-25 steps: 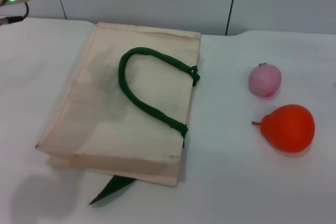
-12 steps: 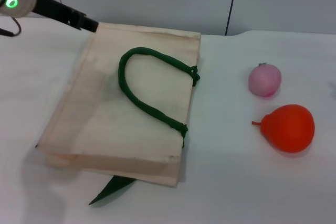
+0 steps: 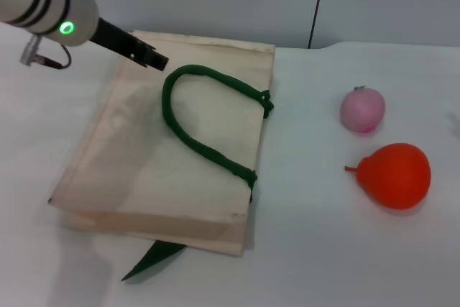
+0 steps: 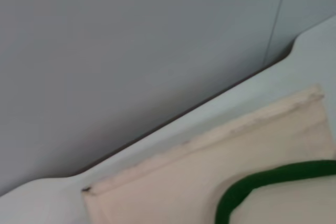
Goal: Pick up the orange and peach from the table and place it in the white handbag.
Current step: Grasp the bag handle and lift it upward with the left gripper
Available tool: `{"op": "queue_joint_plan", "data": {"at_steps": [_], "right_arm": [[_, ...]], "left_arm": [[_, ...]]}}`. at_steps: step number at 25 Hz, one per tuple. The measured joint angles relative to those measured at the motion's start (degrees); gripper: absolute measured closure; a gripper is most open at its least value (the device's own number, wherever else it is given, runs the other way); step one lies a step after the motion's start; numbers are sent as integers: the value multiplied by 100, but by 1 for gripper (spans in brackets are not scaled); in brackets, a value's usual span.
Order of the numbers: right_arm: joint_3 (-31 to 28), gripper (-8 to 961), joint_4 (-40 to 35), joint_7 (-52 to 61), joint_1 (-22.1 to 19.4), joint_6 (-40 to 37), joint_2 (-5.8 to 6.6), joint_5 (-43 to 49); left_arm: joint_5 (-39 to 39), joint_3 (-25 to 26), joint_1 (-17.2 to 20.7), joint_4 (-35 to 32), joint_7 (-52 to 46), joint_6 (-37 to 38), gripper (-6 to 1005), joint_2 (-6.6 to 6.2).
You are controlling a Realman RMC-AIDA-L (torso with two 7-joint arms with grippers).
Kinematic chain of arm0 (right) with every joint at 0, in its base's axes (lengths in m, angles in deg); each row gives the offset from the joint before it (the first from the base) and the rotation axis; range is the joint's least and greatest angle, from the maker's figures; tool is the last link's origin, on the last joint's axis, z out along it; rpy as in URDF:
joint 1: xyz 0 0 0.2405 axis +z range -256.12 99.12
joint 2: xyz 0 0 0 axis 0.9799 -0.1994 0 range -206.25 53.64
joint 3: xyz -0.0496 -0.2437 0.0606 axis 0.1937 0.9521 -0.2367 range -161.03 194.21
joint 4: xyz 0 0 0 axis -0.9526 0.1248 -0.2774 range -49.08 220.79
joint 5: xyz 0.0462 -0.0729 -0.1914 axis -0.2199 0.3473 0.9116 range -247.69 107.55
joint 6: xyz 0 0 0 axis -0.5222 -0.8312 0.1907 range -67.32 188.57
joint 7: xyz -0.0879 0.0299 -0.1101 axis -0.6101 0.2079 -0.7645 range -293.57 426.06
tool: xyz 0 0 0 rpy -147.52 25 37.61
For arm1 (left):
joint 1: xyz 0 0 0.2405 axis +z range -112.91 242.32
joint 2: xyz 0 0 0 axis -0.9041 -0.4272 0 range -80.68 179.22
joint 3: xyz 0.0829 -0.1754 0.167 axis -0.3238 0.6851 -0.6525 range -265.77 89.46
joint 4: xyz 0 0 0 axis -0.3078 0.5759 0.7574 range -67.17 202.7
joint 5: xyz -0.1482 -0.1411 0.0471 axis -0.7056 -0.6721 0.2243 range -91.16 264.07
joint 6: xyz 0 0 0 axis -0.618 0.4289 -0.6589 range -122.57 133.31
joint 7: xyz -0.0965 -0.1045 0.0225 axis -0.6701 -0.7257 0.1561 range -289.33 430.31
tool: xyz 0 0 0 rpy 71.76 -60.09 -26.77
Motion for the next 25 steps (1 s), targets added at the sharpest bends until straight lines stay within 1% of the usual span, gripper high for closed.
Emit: {"op": "queue_joint_plan", "data": {"at_steps": [7, 13, 18, 25], "right_arm": [[-49, 160, -27, 137, 42, 44, 0, 194], [-50, 162, -33, 134, 41, 78, 0, 195], [-58, 165, -55, 136, 30, 130, 0, 195], [-65, 165, -118, 143, 1, 130, -4, 195]], "left_arm": [[-157, -85, -97, 388, 38, 61, 423, 7], [-281, -139, -24, 501, 8, 232, 438, 20], [-284, -140, -45, 779, -13, 292, 451, 19], [-348, -125, -41, 952, -18, 374, 460, 19]]}}
